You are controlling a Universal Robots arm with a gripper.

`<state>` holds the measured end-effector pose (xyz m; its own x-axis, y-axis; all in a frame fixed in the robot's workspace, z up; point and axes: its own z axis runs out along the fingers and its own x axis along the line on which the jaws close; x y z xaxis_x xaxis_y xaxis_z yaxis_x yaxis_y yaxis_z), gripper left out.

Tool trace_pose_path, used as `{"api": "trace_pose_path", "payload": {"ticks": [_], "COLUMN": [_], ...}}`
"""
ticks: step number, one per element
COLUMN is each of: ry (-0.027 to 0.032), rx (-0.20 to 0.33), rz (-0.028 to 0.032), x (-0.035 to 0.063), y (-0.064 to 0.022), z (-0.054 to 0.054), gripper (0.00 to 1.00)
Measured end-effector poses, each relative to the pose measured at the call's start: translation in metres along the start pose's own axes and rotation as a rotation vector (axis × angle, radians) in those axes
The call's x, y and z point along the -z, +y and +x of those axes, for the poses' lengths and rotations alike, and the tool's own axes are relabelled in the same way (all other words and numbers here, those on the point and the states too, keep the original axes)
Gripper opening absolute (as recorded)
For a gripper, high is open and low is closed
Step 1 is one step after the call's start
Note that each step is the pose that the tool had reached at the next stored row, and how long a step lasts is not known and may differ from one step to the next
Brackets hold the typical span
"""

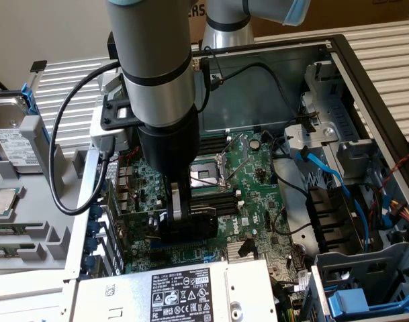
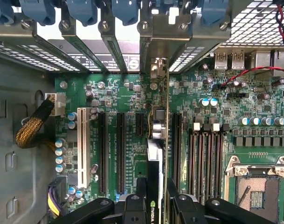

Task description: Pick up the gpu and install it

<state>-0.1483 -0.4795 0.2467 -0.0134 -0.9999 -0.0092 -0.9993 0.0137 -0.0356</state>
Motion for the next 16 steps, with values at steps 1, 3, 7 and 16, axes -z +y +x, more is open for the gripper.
{"api": "trace_pose_path", "payload": {"ticks": [1, 3, 7, 16], "ry": [0.0001, 0.0003, 0.0003, 0.0003], "rx": [0.000, 0.000, 0.000, 0.000], "rz": [-0.0001, -0.0002, -0.0001, -0.0002], "x": [0.0001, 0.0001, 0.0001, 0.0002], "y": [0.0000, 0.0000, 0.0000, 0.0000], "z": [0.0000, 0.0000, 0.0000, 0.0000], "gripper": [0.27, 0.27, 0.27, 0.27]}}
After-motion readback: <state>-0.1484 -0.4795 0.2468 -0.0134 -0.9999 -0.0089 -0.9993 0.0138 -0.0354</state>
